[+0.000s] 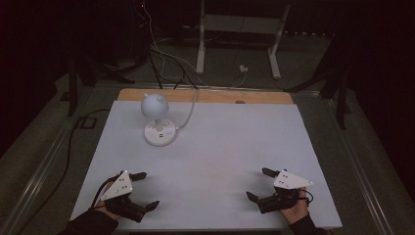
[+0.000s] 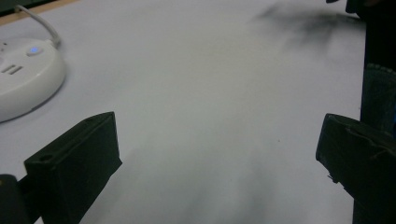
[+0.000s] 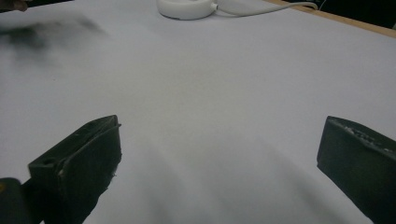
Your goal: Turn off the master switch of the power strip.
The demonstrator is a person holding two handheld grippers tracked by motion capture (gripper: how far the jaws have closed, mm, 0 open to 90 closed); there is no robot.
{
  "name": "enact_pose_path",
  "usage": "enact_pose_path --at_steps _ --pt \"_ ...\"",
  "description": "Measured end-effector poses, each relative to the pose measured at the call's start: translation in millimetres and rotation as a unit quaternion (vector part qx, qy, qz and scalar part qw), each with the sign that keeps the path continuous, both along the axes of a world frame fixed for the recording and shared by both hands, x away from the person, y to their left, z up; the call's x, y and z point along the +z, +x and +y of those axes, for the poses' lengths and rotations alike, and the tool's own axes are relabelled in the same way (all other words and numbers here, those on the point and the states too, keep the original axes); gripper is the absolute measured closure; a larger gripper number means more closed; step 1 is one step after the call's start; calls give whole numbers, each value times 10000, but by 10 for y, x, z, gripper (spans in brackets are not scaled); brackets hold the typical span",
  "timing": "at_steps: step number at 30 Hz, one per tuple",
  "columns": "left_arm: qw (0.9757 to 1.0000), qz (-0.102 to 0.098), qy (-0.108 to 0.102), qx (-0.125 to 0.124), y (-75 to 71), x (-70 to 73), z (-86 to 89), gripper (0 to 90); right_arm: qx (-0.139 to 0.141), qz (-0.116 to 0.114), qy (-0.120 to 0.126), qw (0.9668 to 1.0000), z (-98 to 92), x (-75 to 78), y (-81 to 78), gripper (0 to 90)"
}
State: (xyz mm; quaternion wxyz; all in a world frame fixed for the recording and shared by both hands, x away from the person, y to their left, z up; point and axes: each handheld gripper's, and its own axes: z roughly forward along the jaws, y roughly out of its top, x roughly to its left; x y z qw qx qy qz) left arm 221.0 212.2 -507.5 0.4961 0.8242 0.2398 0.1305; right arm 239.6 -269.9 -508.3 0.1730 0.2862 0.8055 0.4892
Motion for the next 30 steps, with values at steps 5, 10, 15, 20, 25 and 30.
enact_pose_path --at_steps 5,10,15,20,25,30 --pt "10000 23 60 10 4 0 2 2 21 -46 -46 10000 15 10 -12 0" --pt "10000 26 87 -8 2 6 7 2 12 -67 -36 10000 20 18 -18 0" --pt "9999 82 129 -57 -5 12 0 2 10 -67 -8 10000 34 24 -22 0" --pt "9997 160 169 -83 -12 24 -15 2 38 -78 -69 9999 50 38 -25 0" --pt "9993 220 229 -183 -18 32 -39 1 40 -164 -86 9998 58 55 -38 0" --pt "9992 224 204 -274 -23 42 -56 1 35 -278 -45 9996 62 84 -64 0"
